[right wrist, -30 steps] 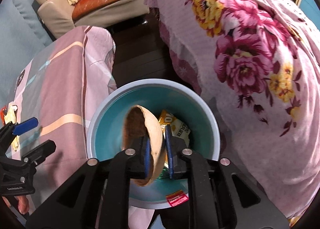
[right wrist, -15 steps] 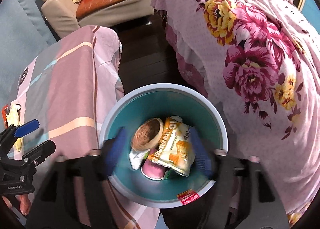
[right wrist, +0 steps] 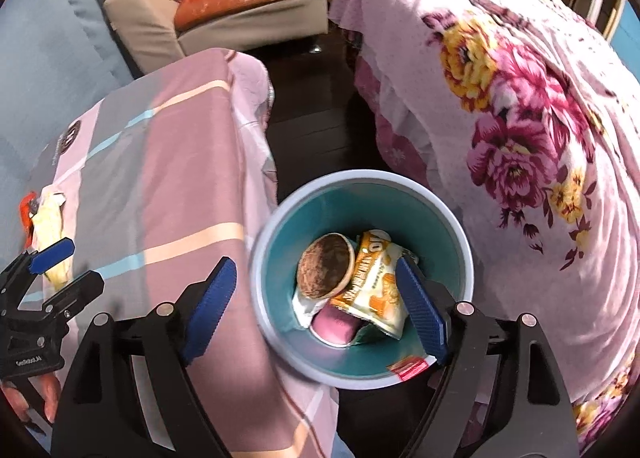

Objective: Collect trash
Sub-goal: 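Move both grippers back over the table toward the remaining packets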

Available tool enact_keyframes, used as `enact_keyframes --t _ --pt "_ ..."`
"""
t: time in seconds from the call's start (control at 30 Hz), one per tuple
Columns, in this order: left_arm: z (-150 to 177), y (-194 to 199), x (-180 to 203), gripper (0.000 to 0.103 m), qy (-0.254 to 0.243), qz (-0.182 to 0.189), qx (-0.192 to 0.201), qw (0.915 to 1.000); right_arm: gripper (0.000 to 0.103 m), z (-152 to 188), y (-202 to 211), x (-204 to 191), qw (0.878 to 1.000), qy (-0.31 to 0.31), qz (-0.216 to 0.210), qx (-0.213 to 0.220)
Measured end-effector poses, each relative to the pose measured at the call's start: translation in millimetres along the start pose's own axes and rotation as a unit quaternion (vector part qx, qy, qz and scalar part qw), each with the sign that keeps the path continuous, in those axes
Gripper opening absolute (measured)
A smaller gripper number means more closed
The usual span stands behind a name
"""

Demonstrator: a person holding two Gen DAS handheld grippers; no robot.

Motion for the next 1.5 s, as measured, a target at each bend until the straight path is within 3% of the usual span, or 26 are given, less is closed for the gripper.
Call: enact_keyframes --t 0.43,0.8,1.13,1.5 --pt "26 78 -86 0.093 0.048 -0.045 0.047 0.9967 0.078 -3 41 -106 0.996 0.085 -0.031 0.014" --pt "54 136 -184 0.093 0.099 -0.101 0.073 0.9872 0.078 -2 42 -225 0.982 0.167 -0.09 -0.023" --pt "65 157 -257 0.093 0.127 -0.128 0.076 0.9807 0.078 -4 31 -332 0.96 0.229 -0.151 -0.057" --pt "68 157 -287 0.093 0.135 -0.127 0.067 0.9803 0.078 -4 8 -379 0.952 0.24 -0.171 -0.081"
Point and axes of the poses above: each gripper's, at about its wrist camera, not at the fingertips, and y roughly against the way its jaws point, x to its right, z to its underside, the point moved 5 cm from there along -y, roughly the way its jaws point, and after that the axes turned 13 degrees about z, right-handed, at the moved point
